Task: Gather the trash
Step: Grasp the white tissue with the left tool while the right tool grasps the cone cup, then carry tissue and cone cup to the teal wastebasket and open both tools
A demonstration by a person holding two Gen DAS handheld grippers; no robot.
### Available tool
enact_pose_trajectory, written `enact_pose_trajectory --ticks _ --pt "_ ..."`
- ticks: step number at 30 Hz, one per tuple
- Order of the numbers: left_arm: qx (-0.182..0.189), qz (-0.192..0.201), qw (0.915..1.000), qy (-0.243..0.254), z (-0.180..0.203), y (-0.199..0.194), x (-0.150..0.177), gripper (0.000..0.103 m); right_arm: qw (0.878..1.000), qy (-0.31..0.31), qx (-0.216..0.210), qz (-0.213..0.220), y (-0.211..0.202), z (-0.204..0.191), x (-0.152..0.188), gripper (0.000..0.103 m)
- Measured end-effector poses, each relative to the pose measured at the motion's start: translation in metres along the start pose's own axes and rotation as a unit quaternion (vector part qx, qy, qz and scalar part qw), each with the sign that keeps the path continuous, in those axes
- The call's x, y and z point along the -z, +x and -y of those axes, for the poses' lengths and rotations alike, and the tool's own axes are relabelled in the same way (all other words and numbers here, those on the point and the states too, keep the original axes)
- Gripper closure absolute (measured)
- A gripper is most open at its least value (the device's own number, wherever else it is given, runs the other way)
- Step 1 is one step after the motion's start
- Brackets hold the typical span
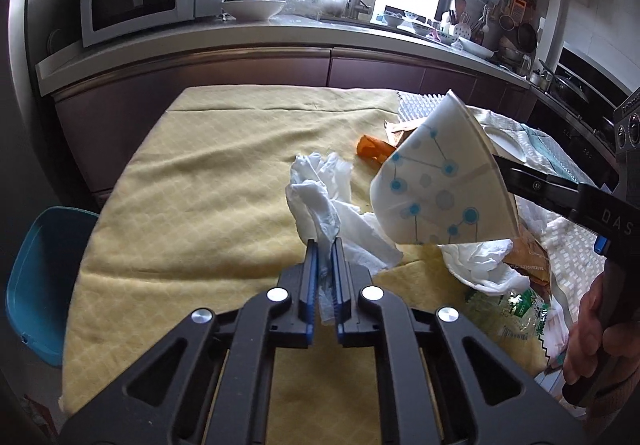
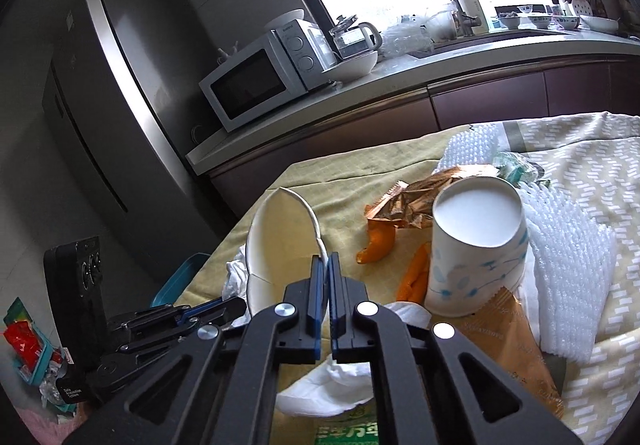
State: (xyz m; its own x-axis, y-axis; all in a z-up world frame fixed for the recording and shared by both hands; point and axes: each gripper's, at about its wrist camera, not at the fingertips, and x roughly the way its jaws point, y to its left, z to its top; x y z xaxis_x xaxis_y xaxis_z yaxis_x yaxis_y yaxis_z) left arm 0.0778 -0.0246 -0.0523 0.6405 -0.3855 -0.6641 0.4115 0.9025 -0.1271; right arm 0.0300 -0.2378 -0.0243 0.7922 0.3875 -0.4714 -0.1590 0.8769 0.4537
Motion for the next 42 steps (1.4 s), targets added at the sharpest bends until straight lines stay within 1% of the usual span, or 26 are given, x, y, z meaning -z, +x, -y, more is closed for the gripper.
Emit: enact_pose_trajectory --ticks 6,11,15,20,25,29,36,42 --pt "-0.027 0.036 0.9989 -0.013 -0.034 -0.045 -0.001 0.096 0.999 -0.019 -0.035 -0.006 0.012 -0.029 -0.006 0.101" --pt "-0.067 0.059 0.9956 -0.028 -0.067 -0.082 0.005 0.096 0.997 -0.025 -0.072 -0.019 0.029 -0.053 -0.011 0.101" --pt "-0.106 0.071 0.9907 -0.047 -0.103 -0.104 0.008 0.096 0.994 -0.033 -0.103 -0.034 0.051 -0.079 -0.016 0.101" --pt "-0.15 0.068 0.9828 -0.083 -0.154 -0.12 0.015 0.096 0.987 -0.043 -0.145 -0.055 0.087 -0.113 -0.022 0.101" --pt "-0.189 0.056 0.9732 -0.119 -0.2 -0.119 0.025 0.096 0.979 -0.053 -0.175 -0.088 0.131 -0.144 -0.021 0.101" --pt "-0.209 0.037 0.9669 -0.142 -0.231 -0.11 0.034 0.096 0.974 -0.058 -0.182 -0.121 0.167 -0.161 -0.017 0.101" --pt "-0.221 0.007 0.9612 -0.165 -0.267 -0.085 0.044 0.096 0.967 -0.074 -0.171 -0.174 0.222 -0.185 -0.009 0.101" --pt "-0.216 -0.02 0.9586 -0.184 -0.284 -0.057 0.05 0.094 0.96 -0.079 -0.149 -0.224 0.26 -0.199 0.005 0.1"
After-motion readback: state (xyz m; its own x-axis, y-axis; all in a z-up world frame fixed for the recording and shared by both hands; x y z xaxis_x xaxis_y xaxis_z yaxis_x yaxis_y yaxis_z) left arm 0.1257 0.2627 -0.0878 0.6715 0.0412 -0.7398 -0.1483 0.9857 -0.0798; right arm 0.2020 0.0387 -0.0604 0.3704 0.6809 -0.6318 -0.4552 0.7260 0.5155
